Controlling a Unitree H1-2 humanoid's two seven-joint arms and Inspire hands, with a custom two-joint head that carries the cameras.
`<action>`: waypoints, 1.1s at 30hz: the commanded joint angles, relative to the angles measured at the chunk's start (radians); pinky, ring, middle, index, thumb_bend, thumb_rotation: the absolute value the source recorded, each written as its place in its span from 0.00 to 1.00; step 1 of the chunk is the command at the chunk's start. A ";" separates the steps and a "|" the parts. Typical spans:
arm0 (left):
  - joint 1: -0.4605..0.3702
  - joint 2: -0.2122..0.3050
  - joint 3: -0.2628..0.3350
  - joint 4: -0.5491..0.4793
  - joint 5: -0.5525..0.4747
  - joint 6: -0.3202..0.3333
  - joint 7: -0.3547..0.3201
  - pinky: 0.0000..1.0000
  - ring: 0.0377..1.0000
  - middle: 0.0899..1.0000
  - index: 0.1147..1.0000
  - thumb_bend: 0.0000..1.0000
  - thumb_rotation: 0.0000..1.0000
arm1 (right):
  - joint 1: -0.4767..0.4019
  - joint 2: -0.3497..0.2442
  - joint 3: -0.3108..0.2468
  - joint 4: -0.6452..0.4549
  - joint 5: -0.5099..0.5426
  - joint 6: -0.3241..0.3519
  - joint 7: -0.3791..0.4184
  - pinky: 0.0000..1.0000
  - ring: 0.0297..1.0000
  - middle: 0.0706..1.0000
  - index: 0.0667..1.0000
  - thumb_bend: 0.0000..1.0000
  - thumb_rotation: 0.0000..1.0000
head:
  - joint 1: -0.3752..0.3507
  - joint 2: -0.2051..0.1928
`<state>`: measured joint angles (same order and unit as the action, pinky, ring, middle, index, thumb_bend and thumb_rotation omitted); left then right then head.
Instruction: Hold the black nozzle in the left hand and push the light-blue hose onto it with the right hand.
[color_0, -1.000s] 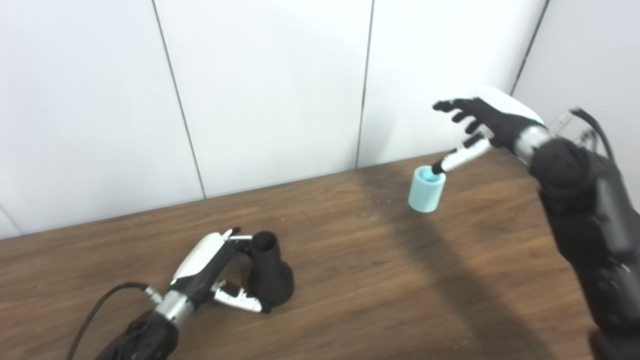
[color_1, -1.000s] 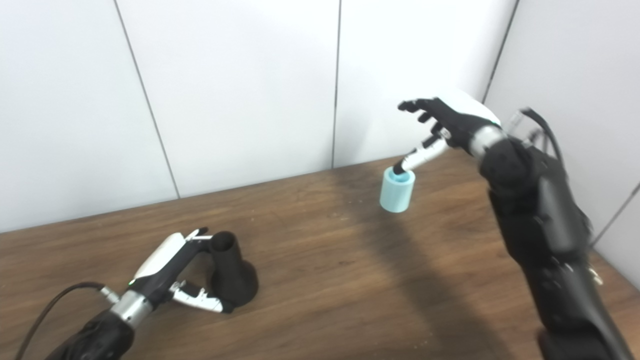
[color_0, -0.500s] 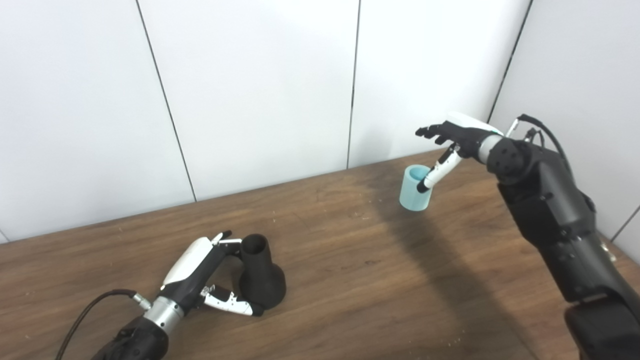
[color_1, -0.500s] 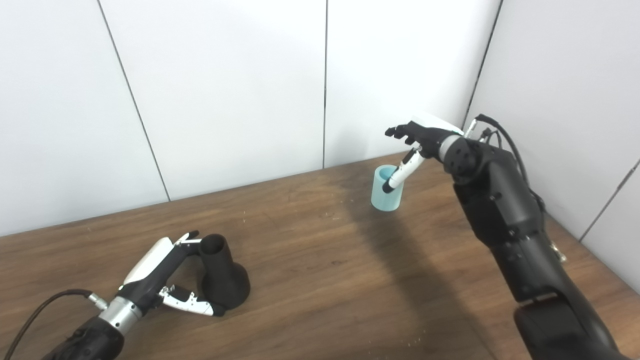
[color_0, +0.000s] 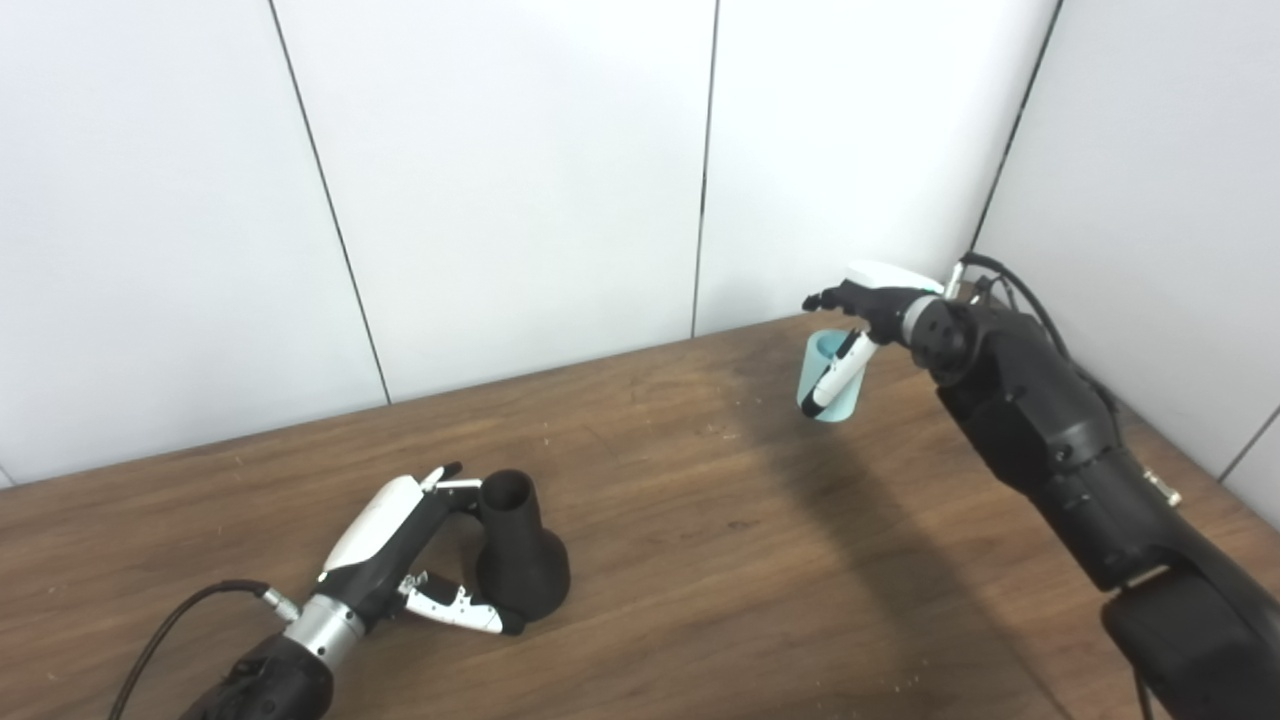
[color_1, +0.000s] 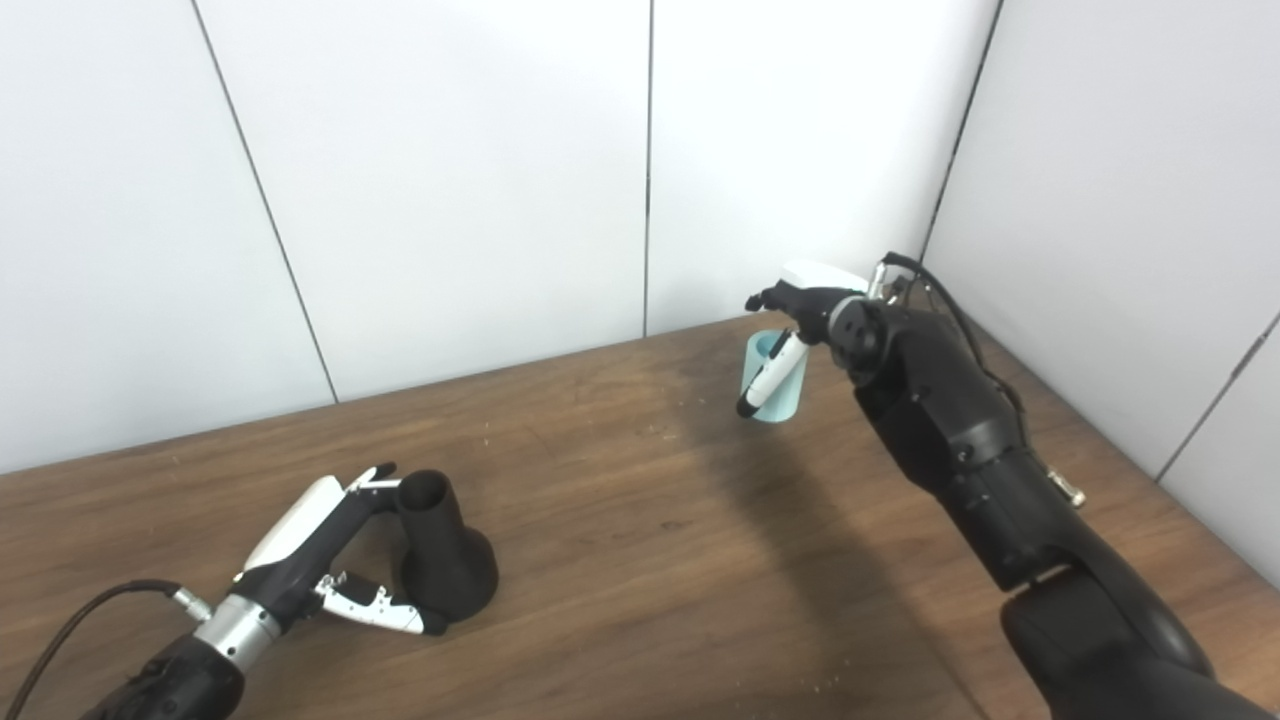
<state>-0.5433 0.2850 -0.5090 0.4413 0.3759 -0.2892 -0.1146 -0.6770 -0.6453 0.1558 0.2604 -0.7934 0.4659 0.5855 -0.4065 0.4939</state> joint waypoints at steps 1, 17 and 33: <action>0.071 0.027 -0.045 0.038 0.049 0.057 -0.115 1.00 0.61 0.43 0.42 0.53 0.00 | -0.063 -0.014 -0.005 -0.004 -0.021 0.003 -0.026 0.78 0.91 0.92 0.89 0.92 0.23 | -0.001 0.001; 0.082 0.034 -0.038 0.034 0.049 0.049 -0.115 1.00 0.61 0.44 0.42 0.53 0.00 | -0.058 -0.009 0.050 0.081 0.003 0.000 -0.111 0.76 0.86 0.88 0.81 0.85 0.11 | 0.006 0.015; 0.088 0.044 -0.035 0.020 0.047 0.060 -0.125 1.00 0.62 0.42 0.42 0.53 0.00 | -0.044 -0.020 0.060 0.080 0.005 0.001 -0.142 0.71 0.83 0.85 0.80 0.83 0.09 | 0.000 0.028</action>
<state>-0.5268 0.2951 -0.5025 0.4142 0.3737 -0.2874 -0.1303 -0.6817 -0.6299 0.2265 0.3549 -0.7815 0.4652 0.4757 -0.4065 0.5216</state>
